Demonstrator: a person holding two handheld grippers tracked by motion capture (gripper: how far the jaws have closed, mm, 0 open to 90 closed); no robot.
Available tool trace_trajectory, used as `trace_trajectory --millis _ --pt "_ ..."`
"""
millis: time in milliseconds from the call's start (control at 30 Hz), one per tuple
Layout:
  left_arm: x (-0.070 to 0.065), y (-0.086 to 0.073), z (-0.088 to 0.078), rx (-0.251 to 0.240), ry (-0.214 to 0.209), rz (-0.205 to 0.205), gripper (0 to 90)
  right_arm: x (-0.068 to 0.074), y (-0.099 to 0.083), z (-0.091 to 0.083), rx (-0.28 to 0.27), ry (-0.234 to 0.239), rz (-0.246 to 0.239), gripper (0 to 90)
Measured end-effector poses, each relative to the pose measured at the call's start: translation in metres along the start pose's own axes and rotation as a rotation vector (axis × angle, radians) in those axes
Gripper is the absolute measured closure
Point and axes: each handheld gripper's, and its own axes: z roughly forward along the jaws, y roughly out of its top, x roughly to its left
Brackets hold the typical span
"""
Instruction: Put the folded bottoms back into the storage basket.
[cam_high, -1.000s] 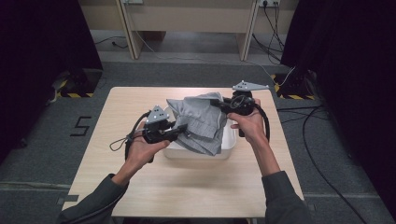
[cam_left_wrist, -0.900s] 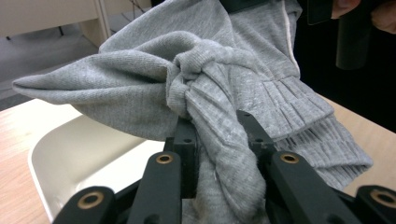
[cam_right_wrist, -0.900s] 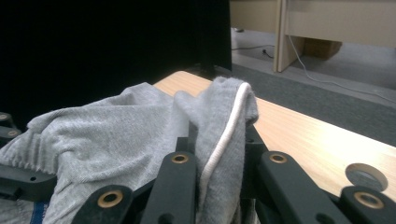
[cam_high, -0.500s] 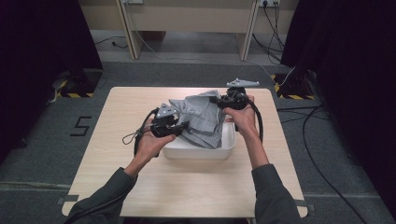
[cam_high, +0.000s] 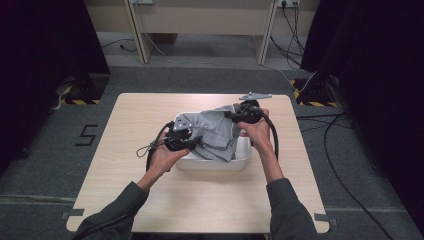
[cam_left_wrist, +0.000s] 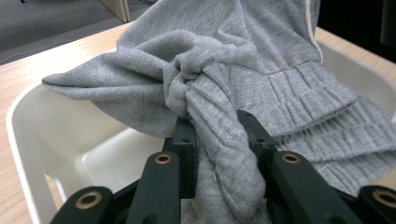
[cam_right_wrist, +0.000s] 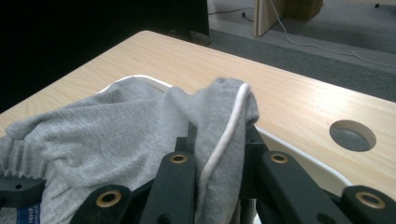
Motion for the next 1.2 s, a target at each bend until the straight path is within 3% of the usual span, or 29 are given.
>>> trace_trajectory --millis 233,333,433,500,567,733,1200 --pt "0.0 -0.006 0.011 0.047 -0.007 -0.004 68.2 0.003 -0.004 0.011 0.05 -0.028 -0.02 79.0" --pt "0.001 -0.009 0.013 0.097 -0.028 0.006 57.6 0.003 -0.006 0.016 0.086 -0.039 -0.025 72.6" --pt "0.004 -0.011 0.012 0.086 -0.024 -0.026 48.7 0.004 -0.01 0.019 0.119 -0.045 -0.032 64.0" --pt "0.006 -0.011 0.009 0.058 -0.007 -0.033 45.6 0.006 -0.013 0.02 0.138 -0.083 -0.049 58.6" --pt "0.008 -0.009 0.005 0.037 0.006 -0.032 43.6 0.007 -0.014 0.018 0.112 -0.118 -0.051 53.9" --pt "0.009 -0.008 -0.006 0.007 0.01 -0.03 43.6 0.011 -0.008 0.006 0.08 -0.131 -0.081 53.7" --pt "0.004 -0.013 -0.03 -0.043 -0.046 -0.052 40.4 0.023 -0.015 -0.017 0.027 -0.08 -0.075 48.3"
